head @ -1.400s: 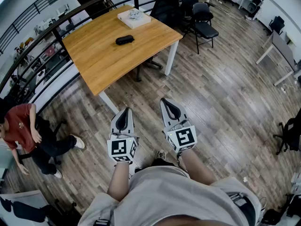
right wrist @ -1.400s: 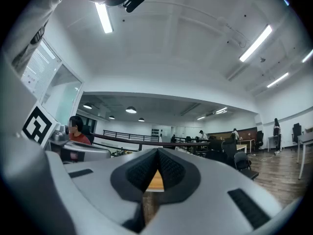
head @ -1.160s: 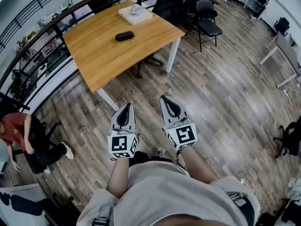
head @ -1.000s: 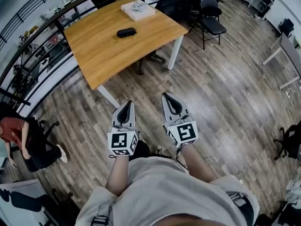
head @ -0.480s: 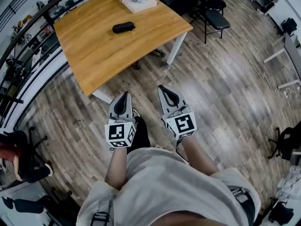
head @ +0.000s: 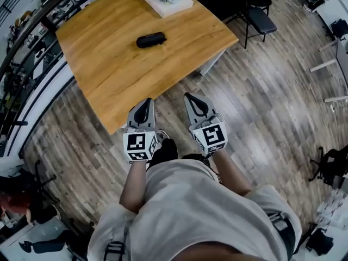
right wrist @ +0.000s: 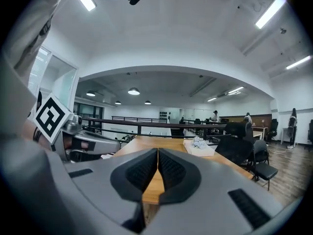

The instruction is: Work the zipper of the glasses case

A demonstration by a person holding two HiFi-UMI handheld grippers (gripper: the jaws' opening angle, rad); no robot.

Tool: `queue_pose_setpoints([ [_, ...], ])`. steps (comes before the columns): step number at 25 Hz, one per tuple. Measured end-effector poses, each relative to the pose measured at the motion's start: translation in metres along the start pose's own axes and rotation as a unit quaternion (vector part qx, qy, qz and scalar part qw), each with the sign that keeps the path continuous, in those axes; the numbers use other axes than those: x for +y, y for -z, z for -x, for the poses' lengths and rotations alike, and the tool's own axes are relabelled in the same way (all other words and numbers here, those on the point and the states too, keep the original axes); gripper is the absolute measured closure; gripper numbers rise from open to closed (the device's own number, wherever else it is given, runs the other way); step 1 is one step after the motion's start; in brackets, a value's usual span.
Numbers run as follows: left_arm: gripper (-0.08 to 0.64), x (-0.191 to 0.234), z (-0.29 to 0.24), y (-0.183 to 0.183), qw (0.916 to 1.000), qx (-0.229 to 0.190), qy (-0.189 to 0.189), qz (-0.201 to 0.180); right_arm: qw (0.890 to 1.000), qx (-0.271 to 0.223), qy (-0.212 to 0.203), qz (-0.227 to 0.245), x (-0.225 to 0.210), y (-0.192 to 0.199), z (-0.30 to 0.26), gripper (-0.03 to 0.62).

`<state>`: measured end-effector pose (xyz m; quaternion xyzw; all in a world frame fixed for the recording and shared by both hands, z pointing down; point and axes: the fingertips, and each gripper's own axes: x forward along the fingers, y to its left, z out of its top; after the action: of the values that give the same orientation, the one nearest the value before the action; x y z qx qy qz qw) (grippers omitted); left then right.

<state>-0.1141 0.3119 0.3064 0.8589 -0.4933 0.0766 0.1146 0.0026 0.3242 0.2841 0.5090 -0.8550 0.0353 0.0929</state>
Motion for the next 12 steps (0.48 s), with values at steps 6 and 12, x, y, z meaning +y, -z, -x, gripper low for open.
queue_pose_setpoints([
  [6, 0.537, 0.043, -0.046, 0.013, 0.9996, 0.026, -0.004, 0.006, 0.999, 0.045, -0.007, 0.018, -0.017, 0.016, -0.066, 0.566],
  [12, 0.537, 0.072, -0.083, 0.027, 0.9983, 0.052, -0.016, 0.023, 0.985, 0.112, -0.017, 0.130, -0.041, 0.044, -0.123, 0.565],
])
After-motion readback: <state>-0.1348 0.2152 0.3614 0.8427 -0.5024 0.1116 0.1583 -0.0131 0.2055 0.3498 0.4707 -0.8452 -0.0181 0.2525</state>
